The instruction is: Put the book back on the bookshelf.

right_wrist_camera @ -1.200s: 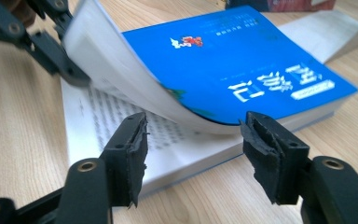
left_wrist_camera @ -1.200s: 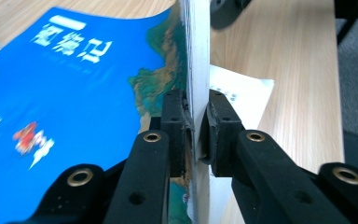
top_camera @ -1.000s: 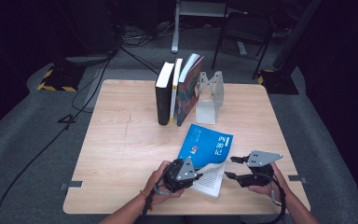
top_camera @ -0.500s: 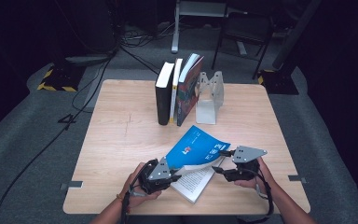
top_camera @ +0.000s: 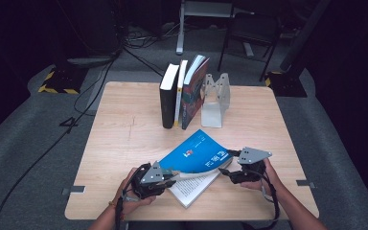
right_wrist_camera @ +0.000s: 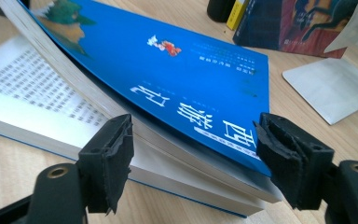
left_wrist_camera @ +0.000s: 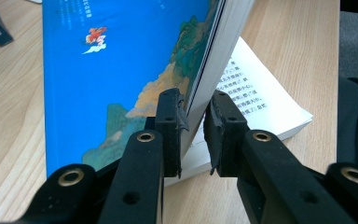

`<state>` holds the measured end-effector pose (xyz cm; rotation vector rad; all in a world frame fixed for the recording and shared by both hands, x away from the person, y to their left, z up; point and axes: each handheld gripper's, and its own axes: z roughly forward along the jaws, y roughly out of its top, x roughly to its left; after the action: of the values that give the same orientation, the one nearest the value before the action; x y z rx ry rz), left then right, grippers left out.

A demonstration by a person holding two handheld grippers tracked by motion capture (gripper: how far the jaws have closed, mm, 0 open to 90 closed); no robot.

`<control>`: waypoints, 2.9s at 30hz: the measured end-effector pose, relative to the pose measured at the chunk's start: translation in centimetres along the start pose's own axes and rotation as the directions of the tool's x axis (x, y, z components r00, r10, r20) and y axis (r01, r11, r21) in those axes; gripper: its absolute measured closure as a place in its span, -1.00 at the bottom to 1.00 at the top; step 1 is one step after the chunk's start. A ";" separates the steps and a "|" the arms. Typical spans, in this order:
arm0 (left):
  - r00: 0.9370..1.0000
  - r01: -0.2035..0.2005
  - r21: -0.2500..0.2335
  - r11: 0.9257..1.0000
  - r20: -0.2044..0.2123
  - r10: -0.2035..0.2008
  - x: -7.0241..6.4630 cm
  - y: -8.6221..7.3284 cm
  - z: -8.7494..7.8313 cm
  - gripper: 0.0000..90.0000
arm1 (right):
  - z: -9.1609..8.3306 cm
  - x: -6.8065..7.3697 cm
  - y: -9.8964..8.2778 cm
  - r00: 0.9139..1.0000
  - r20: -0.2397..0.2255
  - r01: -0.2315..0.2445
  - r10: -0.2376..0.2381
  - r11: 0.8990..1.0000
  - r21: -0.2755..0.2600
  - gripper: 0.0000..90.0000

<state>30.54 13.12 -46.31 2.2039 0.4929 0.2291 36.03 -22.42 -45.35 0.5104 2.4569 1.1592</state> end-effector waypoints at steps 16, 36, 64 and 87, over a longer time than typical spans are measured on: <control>0.992 0.017 0.014 1.000 -0.129 -0.015 0.4 -0.4 -0.9 0.40 | 2.1 0.7 -0.5 0.994 -0.029 0.109 -0.109 0.994 -0.001 0.33; 0.990 -0.066 0.045 0.997 -0.122 0.071 0.8 0.2 -0.1 0.60 | 1.8 2.8 1.5 0.987 -0.101 0.125 -0.125 0.992 -0.011 0.12; 0.978 -0.007 0.162 0.987 -0.206 0.041 -2.8 1.9 1.5 0.12 | 1.8 5.2 2.0 0.968 -0.062 0.244 -0.243 0.970 0.008 0.62; 0.983 0.000 0.142 0.990 -0.180 0.026 -1.3 1.5 0.6 0.33 | 2.4 5.2 2.5 0.967 -0.095 0.232 -0.235 0.972 -0.046 0.61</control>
<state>29.92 11.29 -45.54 2.3367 0.6114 0.4161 33.06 -16.92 -45.68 0.1489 2.4942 1.1512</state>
